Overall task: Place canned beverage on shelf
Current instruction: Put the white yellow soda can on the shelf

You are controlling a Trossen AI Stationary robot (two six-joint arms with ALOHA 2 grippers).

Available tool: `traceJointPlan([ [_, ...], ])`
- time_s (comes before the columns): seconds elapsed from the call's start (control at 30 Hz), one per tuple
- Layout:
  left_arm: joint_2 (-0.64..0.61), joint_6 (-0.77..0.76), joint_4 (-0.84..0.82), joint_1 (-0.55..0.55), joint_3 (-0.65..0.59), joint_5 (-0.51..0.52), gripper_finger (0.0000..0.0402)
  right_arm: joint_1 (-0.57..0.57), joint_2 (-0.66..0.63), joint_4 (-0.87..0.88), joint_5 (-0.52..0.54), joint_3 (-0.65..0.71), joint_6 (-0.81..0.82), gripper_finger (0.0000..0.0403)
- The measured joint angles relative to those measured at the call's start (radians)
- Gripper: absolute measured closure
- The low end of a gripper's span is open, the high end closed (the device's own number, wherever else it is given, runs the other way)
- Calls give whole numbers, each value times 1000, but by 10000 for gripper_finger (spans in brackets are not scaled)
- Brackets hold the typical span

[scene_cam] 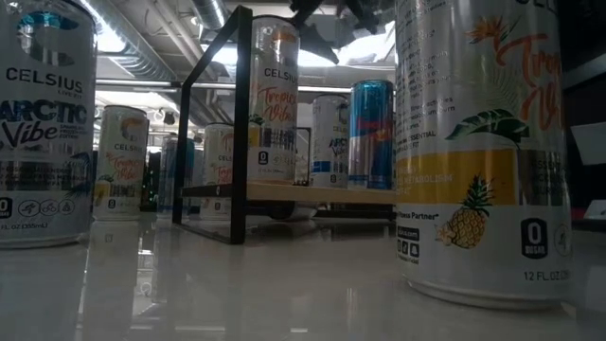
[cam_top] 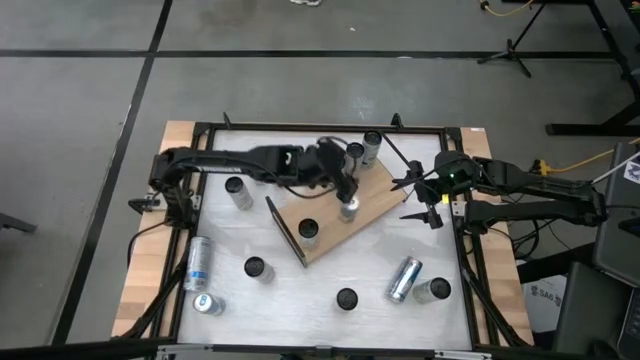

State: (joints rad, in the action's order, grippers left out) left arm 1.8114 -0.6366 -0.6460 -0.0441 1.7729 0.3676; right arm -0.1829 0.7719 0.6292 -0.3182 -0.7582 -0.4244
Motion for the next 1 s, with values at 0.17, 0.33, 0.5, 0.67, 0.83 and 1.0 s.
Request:
traceJointPlan([
  [0.17,-49,70,-28,-74,0,0,59,-1,0,1,0,0,0,33],
  [0.33,-80,131,-31,-167,0,-5,59,-1,0,1,0,0,0,33],
  [0.5,-79,150,-67,-286,0,-96,59,-1,0,1,0,0,0,33],
  [0.67,-63,150,-128,-397,0,-166,59,-1,0,0,0,0,0,33],
  [0.83,-51,150,-143,-475,0,-170,59,-1,0,0,1,0,0,33],
  [1.0,1,151,-158,-515,0,-219,59,-1,0,0,1,0,0,33],
])
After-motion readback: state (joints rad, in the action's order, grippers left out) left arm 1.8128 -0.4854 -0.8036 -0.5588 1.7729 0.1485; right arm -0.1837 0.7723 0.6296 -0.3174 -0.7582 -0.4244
